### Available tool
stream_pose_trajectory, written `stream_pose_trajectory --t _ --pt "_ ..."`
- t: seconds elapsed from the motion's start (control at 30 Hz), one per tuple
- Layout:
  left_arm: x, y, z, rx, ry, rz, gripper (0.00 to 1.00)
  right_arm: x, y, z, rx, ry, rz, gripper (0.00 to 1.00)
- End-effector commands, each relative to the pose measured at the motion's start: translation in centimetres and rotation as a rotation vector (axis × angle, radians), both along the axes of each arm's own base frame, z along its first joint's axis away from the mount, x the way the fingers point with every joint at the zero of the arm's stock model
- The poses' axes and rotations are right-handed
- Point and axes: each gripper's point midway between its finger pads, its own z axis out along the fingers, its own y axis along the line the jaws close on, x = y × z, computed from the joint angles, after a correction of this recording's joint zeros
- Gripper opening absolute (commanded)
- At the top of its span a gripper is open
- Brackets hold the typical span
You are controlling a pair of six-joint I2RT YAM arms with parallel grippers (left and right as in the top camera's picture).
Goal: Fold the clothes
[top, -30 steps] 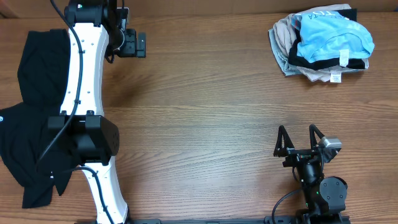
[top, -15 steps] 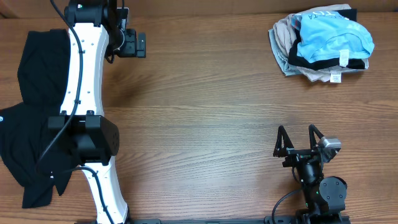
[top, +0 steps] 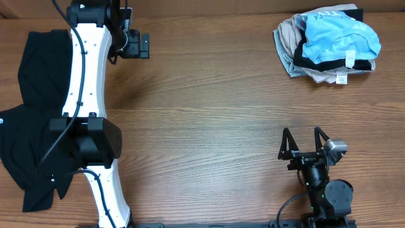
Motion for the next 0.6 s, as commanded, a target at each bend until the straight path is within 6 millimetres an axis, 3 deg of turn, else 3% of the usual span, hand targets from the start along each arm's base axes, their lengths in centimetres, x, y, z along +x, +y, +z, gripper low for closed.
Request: stream_pose_trajectory --t 0.0,0.17,0.33,0.43,0.57 --pt "-0.8 -2.5 2.9 -0.007 -0.062 -0.074 1.00 0.0 -0.1 -0.1 0.001 -0.006 -0.008 1.00" --pt "-2.9 -5.7 7.9 -0.018 -0.168 -0.145 1.00 0.0 -0.1 -0.1 0.001 -0.006 -0.008 1.00" --pt "-7.2 -7.4 11.2 -0.028 -0.221 -0.200 1.00 0.0 -0.1 -0.1 0.001 -0.006 -0.008 1.00" --pt "-9.4 -5.5 11.8 0.051 -0.260 -0.174 1.00 0.0 -0.1 -0.1 0.001 -0.006 -0.008 1.00" --pt "-11.9 -3.7 10.8 0.053 -0.307 -0.132 1.00 0.0 -0.1 -0.1 0.001 -0.006 -0.008 1.00"
